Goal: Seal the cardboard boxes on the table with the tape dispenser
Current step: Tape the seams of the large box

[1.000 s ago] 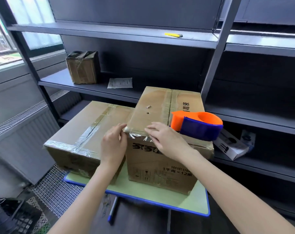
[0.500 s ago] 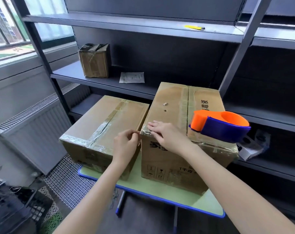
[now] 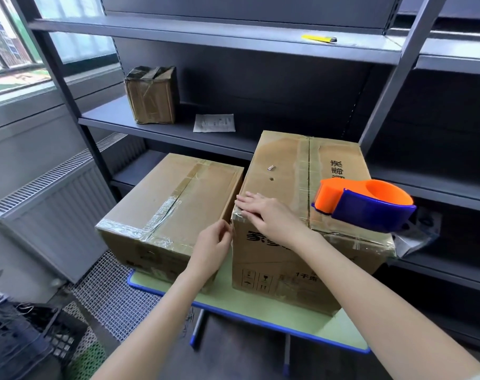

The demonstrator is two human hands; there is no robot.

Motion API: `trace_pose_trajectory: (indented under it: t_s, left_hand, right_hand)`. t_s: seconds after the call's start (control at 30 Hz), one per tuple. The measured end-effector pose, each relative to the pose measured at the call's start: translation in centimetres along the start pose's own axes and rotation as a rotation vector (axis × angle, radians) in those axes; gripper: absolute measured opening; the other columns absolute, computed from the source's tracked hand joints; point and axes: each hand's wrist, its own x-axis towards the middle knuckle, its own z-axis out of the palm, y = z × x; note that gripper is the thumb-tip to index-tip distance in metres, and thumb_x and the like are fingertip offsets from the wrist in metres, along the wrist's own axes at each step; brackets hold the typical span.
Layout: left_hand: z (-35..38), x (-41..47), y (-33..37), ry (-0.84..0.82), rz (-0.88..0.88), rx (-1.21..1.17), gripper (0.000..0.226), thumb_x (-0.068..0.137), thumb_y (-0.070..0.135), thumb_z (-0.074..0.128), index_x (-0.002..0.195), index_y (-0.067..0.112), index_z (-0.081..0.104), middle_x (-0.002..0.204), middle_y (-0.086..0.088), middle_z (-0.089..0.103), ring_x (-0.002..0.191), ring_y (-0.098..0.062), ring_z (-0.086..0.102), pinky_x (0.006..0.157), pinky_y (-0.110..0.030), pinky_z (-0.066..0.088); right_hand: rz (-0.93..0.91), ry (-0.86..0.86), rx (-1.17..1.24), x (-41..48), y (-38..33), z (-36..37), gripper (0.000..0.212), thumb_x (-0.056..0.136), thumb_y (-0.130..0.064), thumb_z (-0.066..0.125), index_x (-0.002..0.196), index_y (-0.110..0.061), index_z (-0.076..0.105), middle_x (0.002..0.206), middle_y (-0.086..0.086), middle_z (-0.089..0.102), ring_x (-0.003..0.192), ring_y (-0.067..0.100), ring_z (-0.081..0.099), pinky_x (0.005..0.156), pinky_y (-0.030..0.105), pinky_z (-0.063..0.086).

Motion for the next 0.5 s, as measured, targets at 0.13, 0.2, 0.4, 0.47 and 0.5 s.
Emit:
trace_pose_trajectory:
  t_s: [0.13,0.2,0.4,0.47,0.5]
  left_hand:
    - [-0.2,0.2,-0.2,-0.021,0.152,0.324,0.015,0.095,0.016,0.039,0.086,0.01,0.05,0.075,-0.004,0.057,0.071,-0.023,0.052,0.064,-0.038,0.042]
    - [-0.4,0.2,-0.1,0.056,0.208,0.371,0.023,0.094,0.025,0.035,0.08,0.012,0.048,0.072,0.0,0.052,0.068,-0.02,0.048,0.059,-0.034,0.038]
    - [0.3,0.6,0.6,0.213,0.281,-0.006,0.037,0.097,0.034,0.035,0.067,0.017,0.046,0.06,0.009,0.041,0.061,-0.006,0.042,0.057,-0.015,0.03]
    - [0.7,0.7,0.3,0.259,0.314,0.019,0.034,0.097,0.029,0.044,0.068,0.011,0.048,0.06,0.01,0.041,0.059,-0.005,0.041,0.056,-0.014,0.031]
    - [0.9,0.7,0.1,0.283,0.327,0.013,0.03,0.097,0.022,0.048,0.069,0.011,0.048,0.059,0.011,0.041,0.058,-0.004,0.041,0.055,-0.013,0.031]
  right_hand:
    - [-0.012,-0.011,-0.026,0.0,0.2,0.1,0.039,0.1,-0.022,0.04,0.139,-0.017,0.043,0.147,-0.006,0.037,0.141,0.01,0.023,0.111,0.017,0.01]
    - [-0.02,-0.012,-0.031,0.0,0.3,0.0,0.04,0.1,-0.023,0.04,0.139,-0.017,0.043,0.147,-0.007,0.037,0.141,0.009,0.023,0.112,0.018,0.011]
    - [-0.022,-0.017,-0.025,0.0,0.4,0.2,0.041,0.099,-0.022,0.043,0.14,-0.016,0.042,0.148,-0.008,0.035,0.141,0.01,0.022,0.114,0.024,0.014]
    - [-0.02,-0.017,-0.02,0.0,0.4,0.2,0.041,0.099,-0.021,0.043,0.14,-0.015,0.042,0.148,-0.008,0.035,0.142,0.011,0.021,0.114,0.025,0.014]
    - [-0.02,-0.018,-0.02,0.0,0.4,0.2,0.041,0.099,-0.021,0.043,0.14,-0.015,0.042,0.148,-0.008,0.034,0.142,0.011,0.021,0.115,0.025,0.015]
